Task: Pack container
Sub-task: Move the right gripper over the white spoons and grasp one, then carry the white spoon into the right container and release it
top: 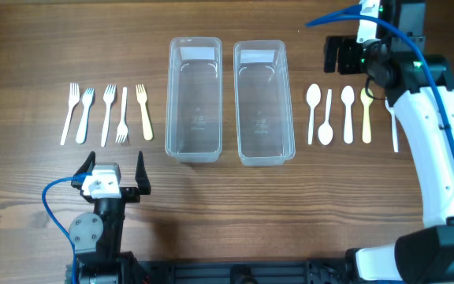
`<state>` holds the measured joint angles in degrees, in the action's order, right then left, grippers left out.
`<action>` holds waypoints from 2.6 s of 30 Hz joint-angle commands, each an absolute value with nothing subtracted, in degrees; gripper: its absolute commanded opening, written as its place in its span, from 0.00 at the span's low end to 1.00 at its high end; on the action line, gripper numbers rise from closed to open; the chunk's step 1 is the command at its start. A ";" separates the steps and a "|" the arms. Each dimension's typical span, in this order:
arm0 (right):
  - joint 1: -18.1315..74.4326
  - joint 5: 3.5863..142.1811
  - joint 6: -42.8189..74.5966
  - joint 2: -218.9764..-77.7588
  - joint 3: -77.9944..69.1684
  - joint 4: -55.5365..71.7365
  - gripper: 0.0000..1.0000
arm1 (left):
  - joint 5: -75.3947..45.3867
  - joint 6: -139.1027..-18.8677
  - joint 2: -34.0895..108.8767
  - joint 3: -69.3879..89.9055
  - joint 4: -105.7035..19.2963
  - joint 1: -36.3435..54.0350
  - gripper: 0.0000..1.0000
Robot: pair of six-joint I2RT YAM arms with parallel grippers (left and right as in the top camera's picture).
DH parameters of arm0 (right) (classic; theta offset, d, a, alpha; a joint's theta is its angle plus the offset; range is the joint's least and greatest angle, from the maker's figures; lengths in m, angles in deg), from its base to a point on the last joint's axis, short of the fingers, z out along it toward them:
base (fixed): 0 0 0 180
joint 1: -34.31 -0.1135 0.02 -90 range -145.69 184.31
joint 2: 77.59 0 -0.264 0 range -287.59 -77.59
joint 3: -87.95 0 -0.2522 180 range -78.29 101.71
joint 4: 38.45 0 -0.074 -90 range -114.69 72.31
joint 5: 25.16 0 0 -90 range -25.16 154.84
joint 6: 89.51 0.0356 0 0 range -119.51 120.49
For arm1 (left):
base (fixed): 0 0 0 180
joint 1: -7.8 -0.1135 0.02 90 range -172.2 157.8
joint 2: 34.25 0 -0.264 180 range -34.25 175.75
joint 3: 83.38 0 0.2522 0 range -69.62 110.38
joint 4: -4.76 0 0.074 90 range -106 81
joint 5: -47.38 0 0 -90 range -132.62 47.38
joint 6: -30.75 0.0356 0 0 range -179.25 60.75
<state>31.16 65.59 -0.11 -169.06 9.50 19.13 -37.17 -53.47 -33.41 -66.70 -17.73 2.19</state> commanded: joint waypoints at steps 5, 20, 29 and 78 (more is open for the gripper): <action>31.77 63.30 5.64 -179.24 10.31 22.62 0.75 | -37.30 -52.35 -33.83 -67.16 -17.58 2.45 1.00; 31.79 63.10 6.47 -194.74 10.29 26.73 0.47 | -37.30 -52.35 -33.83 -67.16 -17.58 2.45 1.00; 32.53 61.57 6.62 -196.51 9.87 26.36 0.46 | -37.30 -52.35 -33.83 -67.16 -17.55 2.45 1.00; 32.51 65.53 9.83 -190.50 7.05 23.28 0.04 | -37.30 -52.35 -33.83 -67.16 -17.58 2.45 1.00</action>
<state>32.84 66.51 9.29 -195.44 2.00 22.32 -37.17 -53.47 -33.41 -66.70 -17.73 2.19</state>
